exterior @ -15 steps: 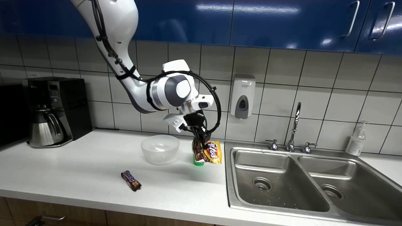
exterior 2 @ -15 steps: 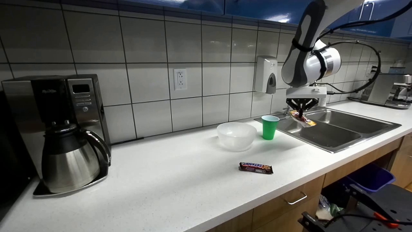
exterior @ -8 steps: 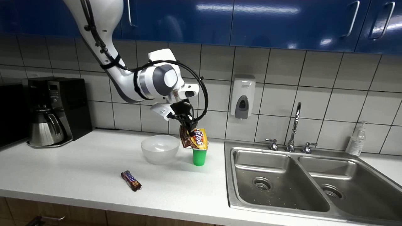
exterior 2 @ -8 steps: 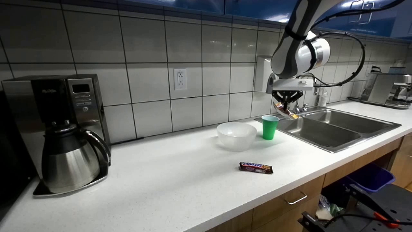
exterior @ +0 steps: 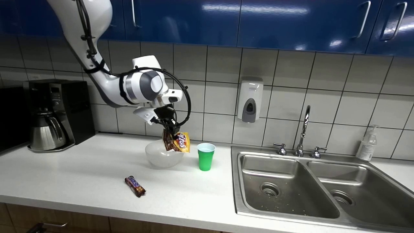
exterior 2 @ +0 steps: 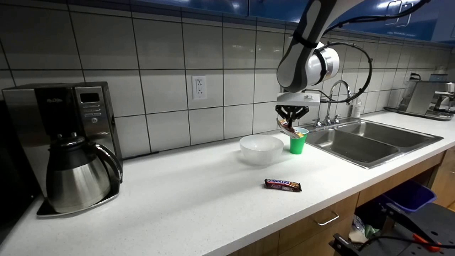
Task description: Put the right packet in the bowl
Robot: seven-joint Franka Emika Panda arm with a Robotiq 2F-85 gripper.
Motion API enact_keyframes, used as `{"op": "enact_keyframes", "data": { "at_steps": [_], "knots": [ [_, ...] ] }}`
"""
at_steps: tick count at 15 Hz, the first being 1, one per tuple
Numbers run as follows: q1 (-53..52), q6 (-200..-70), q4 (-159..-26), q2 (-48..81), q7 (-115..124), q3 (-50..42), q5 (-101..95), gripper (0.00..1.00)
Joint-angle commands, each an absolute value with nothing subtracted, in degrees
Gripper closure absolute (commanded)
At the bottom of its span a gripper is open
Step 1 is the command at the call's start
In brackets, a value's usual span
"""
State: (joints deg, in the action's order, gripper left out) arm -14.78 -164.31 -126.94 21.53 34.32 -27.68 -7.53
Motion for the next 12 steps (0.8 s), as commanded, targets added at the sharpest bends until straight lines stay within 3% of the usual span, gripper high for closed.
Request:
{"op": "enact_keyframes", "data": {
  "at_steps": [1,12],
  "knots": [
    [-15.3,-162.8,-123.0,25.1,38.0,-25.0,-8.1,1.00],
    [-17.7,-162.6,-114.1,36.1,40.7,-23.4,-7.3,1.00]
  ]
}}
